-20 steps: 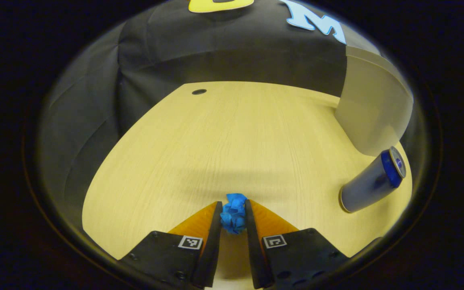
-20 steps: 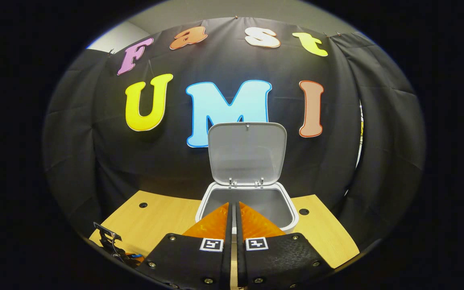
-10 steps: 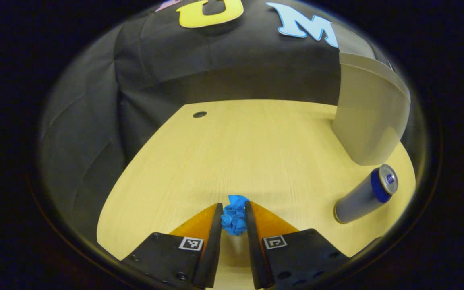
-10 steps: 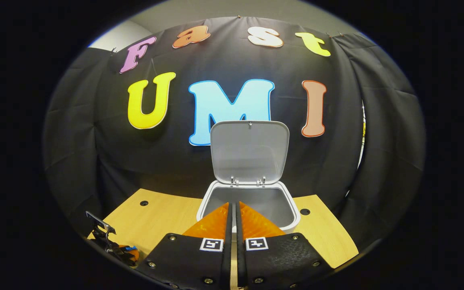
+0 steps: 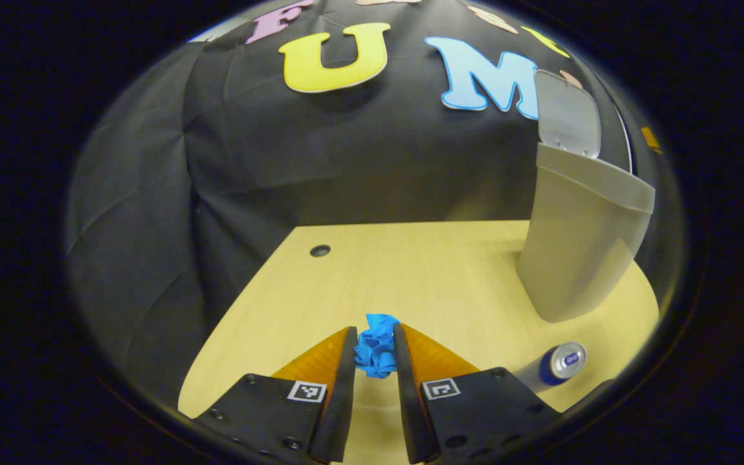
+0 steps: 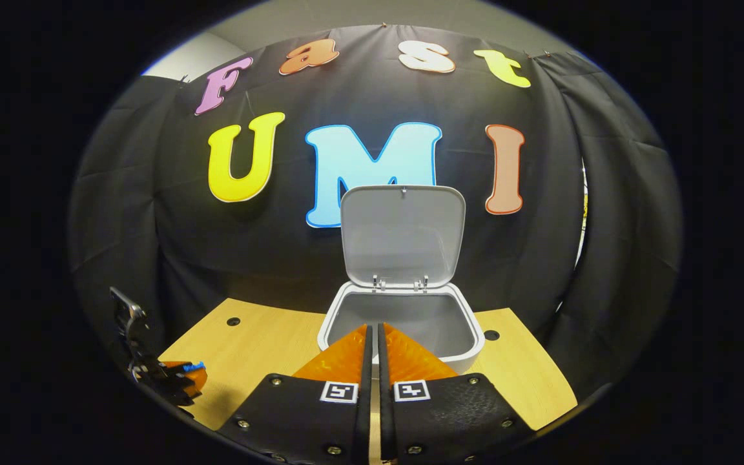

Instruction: Press the lid of the desktop garbage bin to open it, pick up the crumpled paper on the desktop and throw it into the bin, then pick up the pop can on the desktop and drop it into the bin, and finally close the garbage bin lid.

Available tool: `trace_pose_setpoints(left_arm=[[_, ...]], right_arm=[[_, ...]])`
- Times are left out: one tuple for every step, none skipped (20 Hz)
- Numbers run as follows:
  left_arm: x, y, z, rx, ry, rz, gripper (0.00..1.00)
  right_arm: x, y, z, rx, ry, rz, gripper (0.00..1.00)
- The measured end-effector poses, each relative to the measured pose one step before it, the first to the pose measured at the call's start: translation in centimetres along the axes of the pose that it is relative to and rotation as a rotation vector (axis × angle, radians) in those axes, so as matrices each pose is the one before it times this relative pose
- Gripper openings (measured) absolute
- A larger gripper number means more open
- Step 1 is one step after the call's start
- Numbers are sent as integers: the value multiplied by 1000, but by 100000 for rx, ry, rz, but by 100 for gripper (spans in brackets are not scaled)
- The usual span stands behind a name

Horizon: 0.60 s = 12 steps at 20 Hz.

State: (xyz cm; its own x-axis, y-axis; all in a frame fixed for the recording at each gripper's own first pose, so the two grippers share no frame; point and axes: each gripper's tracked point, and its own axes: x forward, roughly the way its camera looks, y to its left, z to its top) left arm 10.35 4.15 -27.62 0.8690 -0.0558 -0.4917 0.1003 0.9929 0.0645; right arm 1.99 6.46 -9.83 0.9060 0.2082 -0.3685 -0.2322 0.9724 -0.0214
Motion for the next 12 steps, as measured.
trace_pose_setpoints(left_arm=[[-70,-325,1617,-536,-1935,-762,42],[-169,-89,1507,298,-1601,-67,41],[-81,-222,1530,156,-1883,-364,41],[-99,-450,1581,-466,-2444,-1371,40],[4,-448,1583,-184,-1962,-934,40],[-19,-352,1256,368,-1657,-686,40],[-58,-459,1159,615,-1159,-823,41],[18,-611,1048,472,-1334,-1290,41],[-105,-764,1095,-71,-1529,-1903,42],[-55,-965,1184,-312,-1632,-1968,42],[63,-852,1145,-22,-1704,-1619,42],[67,-851,775,737,-1496,-1593,42]], right_arm=[[-38,18,-122,765,99,-33,6],[-34,-28,-146,452,132,-46,6],[-32,6,-88,272,144,58,6],[-90,-173,-165,211,-59,-124,6],[26,-164,-26,348,-202,-212,6],[-68,-145,-74,487,-158,-342,6],[48,-251,-31,737,-139,-450,6],[-121,-236,-93,810,-151,-559,6],[-9,-298,-41,646,-33,-692,6],[-95,-345,-210,476,79,-662,6],[-130,-388,-53,354,-28,-785,6],[-110,-532,-76,207,18,-937,6]])
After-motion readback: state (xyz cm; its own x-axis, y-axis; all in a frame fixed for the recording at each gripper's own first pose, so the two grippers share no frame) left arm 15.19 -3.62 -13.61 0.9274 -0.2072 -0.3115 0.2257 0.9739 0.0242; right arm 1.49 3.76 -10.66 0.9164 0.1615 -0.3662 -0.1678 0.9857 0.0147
